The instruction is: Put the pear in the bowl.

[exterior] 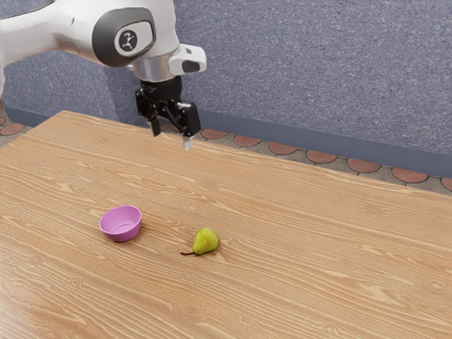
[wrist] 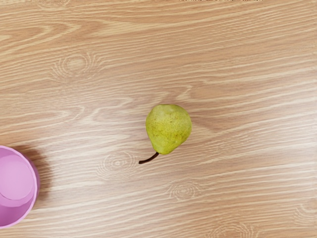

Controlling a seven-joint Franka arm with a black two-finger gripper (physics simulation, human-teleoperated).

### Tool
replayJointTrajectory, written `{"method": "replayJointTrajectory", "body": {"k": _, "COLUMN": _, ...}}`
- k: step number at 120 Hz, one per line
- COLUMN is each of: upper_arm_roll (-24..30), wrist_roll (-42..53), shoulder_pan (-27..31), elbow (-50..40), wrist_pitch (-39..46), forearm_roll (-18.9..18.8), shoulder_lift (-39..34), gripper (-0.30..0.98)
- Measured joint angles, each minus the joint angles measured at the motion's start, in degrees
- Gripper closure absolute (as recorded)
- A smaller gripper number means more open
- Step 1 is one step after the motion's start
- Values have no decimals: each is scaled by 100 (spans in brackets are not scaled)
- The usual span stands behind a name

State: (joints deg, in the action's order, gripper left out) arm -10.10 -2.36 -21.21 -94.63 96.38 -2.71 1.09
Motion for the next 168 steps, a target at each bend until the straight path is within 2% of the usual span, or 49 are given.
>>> {"method": "replayJointTrajectory", "body": {"k": 21, "upper_arm_roll": 136, "wrist_roll": -22, "shoulder_pan": -131, "elbow": -200, "wrist_pitch": 148, "forearm_roll": 52, "shoulder_lift": 200, "gripper": 0}}
{"method": "replayJointTrajectory", "body": {"k": 36, "upper_arm_roll": 209, "wrist_roll": 411, "shoulder_pan": 160, "elbow": -262, "wrist_pitch": 366, "forearm_roll": 63, "shoulder_lift": 768, "gripper": 0}}
{"method": "replayJointTrajectory", "body": {"k": 52, "upper_arm_roll": 236, "wrist_roll": 1139, "shoulder_pan": 228, "elbow": -226, "wrist_pitch": 964, "forearm_roll": 120, "shoulder_lift": 1705, "gripper": 0}}
{"method": "replayJointTrajectory", "body": {"k": 68, "upper_arm_roll": 228, "wrist_roll": 1713, "shoulder_pan": 238, "elbow": -97, "wrist_pitch": 1409, "forearm_roll": 349, "shoulder_lift": 2320, "gripper": 0}}
{"method": "replayJointTrajectory", "body": {"k": 82, "upper_arm_roll": 40, "wrist_roll": 1859, "shoulder_pan": 239, "elbow": -128, "wrist_pitch": 1753, "forearm_roll": 564, "shoulder_lift": 2419, "gripper": 0}}
{"method": "replayJointTrajectory", "body": {"k": 104, "upper_arm_roll": -137, "wrist_roll": 1357, "shoulder_pan": 249, "elbow": -353, "wrist_pitch": 1813, "forearm_roll": 735, "shoulder_lift": 2567, "gripper": 0}}
{"method": "replayJointTrajectory", "body": {"k": 144, "upper_arm_roll": -146, "wrist_roll": 1073, "shoulder_pan": 249, "elbow": -363, "wrist_pitch": 2170, "forearm_roll": 799, "shoulder_lift": 2799, "gripper": 0}}
{"method": "replayJointTrajectory", "body": {"k": 168, "upper_arm_roll": -132, "wrist_roll": 1122, "shoulder_pan": 249, "elbow": -483, "wrist_pitch": 2378, "forearm_roll": 1090, "shoulder_lift": 2826, "gripper": 0}}
